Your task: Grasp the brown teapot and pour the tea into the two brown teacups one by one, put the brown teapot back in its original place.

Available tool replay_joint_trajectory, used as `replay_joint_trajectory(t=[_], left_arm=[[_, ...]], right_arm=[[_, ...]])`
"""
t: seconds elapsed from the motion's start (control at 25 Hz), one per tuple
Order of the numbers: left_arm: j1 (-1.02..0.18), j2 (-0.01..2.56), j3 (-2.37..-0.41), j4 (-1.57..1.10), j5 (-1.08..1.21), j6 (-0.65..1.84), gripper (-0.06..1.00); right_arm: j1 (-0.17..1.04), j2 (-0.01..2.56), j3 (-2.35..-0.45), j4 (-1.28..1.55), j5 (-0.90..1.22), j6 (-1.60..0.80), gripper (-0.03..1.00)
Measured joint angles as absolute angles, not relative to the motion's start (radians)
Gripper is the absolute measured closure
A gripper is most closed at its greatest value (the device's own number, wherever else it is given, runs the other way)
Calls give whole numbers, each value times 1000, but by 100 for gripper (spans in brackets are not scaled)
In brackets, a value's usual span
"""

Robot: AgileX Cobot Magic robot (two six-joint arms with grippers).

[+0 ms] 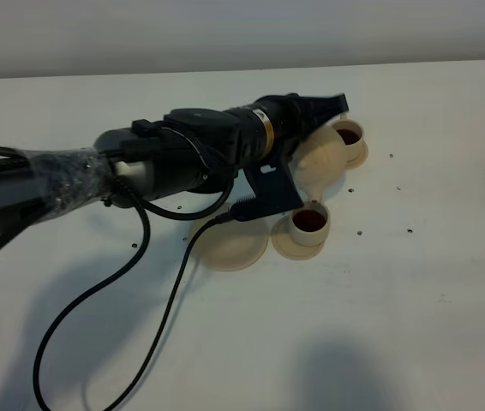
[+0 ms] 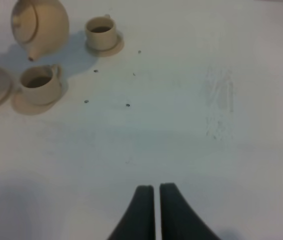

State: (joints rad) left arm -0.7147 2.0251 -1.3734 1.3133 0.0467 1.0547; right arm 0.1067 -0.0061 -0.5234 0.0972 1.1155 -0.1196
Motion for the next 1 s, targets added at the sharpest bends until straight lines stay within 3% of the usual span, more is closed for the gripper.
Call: replay_joint_trajectory(t=[0.72,1.0], left_arm=[[-668,1948,-1374,947,237,683,86],[-668,1948,-1449,623,417,739,86]], right_arm=[[107,-6,-523,97,1115,-120,94],[107,-6,-523,97,1115,-120,94]])
